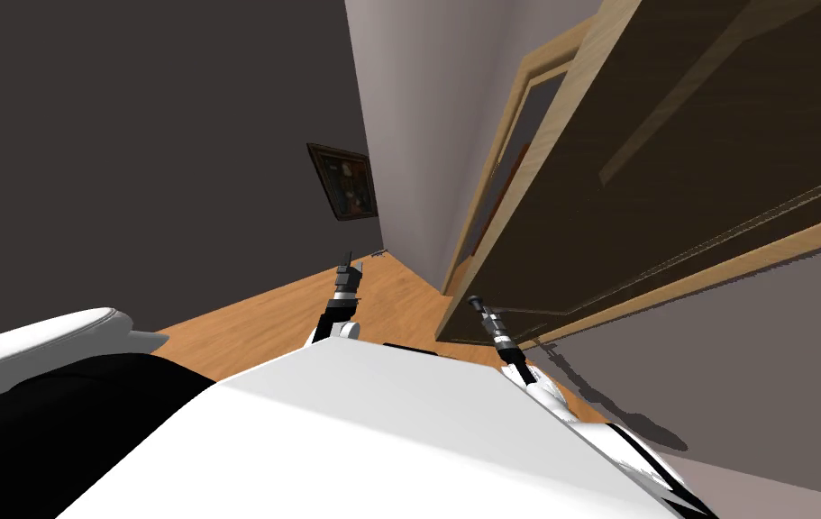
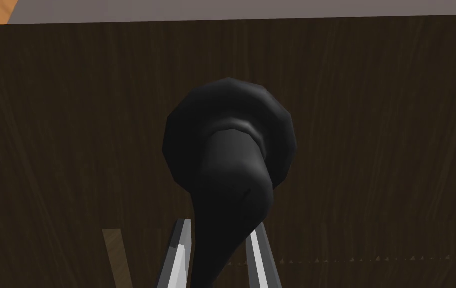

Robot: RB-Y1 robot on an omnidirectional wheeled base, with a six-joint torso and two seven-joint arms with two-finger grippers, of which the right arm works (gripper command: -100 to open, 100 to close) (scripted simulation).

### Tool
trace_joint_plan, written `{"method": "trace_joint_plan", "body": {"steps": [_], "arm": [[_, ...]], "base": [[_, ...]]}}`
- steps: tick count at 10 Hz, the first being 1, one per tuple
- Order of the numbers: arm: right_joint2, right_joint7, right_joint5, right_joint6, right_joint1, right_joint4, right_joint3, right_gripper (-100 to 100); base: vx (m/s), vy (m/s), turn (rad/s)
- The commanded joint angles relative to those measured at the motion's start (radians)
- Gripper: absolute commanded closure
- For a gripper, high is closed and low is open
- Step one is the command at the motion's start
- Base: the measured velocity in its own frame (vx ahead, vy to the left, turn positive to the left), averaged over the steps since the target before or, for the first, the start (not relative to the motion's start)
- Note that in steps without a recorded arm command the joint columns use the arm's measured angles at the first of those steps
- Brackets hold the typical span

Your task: Pull the door open

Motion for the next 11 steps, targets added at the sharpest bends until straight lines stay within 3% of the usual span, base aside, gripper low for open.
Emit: {"method": "trace_joint_plan", "body": {"steps": [1,2,4,6,8,9,10,11], "arm": [[-0.014,-0.011,0.000,-0.032,0.017,0.005,0.006,100],[-0.018,-0.014,0.000,-0.042,0.023,0.007,0.008,100],[-0.038,-0.029,0.000,-0.086,0.047,0.014,0.015,100],[-0.043,-0.033,0.000,-0.098,0.053,0.016,0.018,100],[-0.061,-0.047,0.001,-0.140,0.075,0.023,0.025,100],[-0.061,-0.047,0.001,-0.140,0.075,0.041,0.025,100],[-0.061,-0.047,0.001,-0.140,0.075,0.023,0.025,100],[-0.074,-0.057,0.001,-0.168,0.091,0.028,0.030,100]], "base": [[-0.126,-0.060,0.163],[-0.183,-0.099,0.172],[-0.194,-0.108,0.184],[-0.106,-0.035,0.058],[-0.148,-0.075,0.162],[-0.119,-0.053,0.081],[-0.044,-0.014,-0.031],[-0.112,-0.026,0.122]]}}
